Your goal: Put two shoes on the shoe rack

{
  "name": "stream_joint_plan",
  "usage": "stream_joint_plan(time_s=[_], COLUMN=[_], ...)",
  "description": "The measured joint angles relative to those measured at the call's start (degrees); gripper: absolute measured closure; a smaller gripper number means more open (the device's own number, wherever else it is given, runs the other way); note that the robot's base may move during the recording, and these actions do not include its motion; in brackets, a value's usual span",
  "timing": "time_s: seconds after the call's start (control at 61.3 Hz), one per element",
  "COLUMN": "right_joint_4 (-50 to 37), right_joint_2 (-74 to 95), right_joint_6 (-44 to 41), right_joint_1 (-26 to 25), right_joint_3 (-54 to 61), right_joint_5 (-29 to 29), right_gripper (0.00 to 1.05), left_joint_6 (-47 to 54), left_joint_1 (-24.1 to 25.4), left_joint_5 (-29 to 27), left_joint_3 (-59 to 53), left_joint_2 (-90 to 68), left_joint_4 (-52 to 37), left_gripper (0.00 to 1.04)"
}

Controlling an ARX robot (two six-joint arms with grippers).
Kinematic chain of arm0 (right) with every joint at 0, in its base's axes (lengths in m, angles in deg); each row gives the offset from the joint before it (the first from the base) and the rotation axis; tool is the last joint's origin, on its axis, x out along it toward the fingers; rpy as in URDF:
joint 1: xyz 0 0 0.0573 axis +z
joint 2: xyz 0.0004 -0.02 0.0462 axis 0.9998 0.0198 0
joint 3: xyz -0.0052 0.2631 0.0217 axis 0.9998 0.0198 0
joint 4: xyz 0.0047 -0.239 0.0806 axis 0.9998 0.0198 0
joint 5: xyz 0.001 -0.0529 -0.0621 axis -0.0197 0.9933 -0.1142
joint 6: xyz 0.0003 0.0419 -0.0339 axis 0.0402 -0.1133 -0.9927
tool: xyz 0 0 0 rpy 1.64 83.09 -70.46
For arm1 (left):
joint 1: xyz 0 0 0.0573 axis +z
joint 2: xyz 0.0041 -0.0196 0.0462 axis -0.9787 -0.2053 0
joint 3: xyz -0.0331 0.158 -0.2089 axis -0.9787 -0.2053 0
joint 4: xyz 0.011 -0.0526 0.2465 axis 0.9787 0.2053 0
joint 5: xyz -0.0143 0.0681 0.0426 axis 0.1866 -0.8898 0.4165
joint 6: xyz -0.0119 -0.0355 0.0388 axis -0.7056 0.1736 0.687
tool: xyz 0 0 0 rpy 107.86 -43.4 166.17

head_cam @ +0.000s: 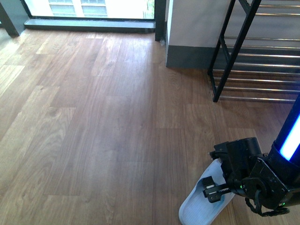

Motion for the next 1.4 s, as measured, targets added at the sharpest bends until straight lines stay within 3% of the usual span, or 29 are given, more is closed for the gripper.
stream_joint_plan(time_s=[0.261, 0.473, 0.603, 0.62, 1.109, 1.256, 1.402], right_joint_4=[4.17, 13.44, 14.64, 8.48, 5.05, 3.19, -0.55], right_joint_2=[3.17, 1.99, 1.64, 1.66, 1.84, -0.81, -7.32], right_joint_6=[-3.28, -1.95, -1.92, -2.14, -2.12, -2.32, -4.42], right_joint_1=[-4.52, -6.71, -8.33, -9.35, -9.11, -8.33, -7.19], right_joint_3=[-4.26, -6.14, -4.63, -0.28, 0.81, 3.41, 7.96], right_joint_5=[1.77, -2.54, -3.30, 0.37, -0.39, -1.68, -4.50], right_gripper=[0.09, 0.09, 0.09, 0.20, 0.86, 1.03, 1.03], left_joint_6=[0.00, 0.00, 0.00, 0.00, 0.00, 0.00, 0.00], left_joint_1=[-0.02, 0.00, -0.02, 0.00, 0.00, -0.02, 0.00], left_joint_5=[-0.02, -0.02, 0.00, 0.00, -0.02, 0.00, 0.00], left_joint_3=[0.00, 0.00, 0.00, 0.00, 0.00, 0.00, 0.00], left_joint_2=[0.00, 0.00, 0.00, 0.00, 0.00, 0.00, 0.00], left_joint_4=[0.00, 0.00, 0.00, 0.00, 0.00, 0.00, 0.00], left_gripper=[1.03, 1.03, 1.03, 1.03, 1.03, 1.03, 1.03])
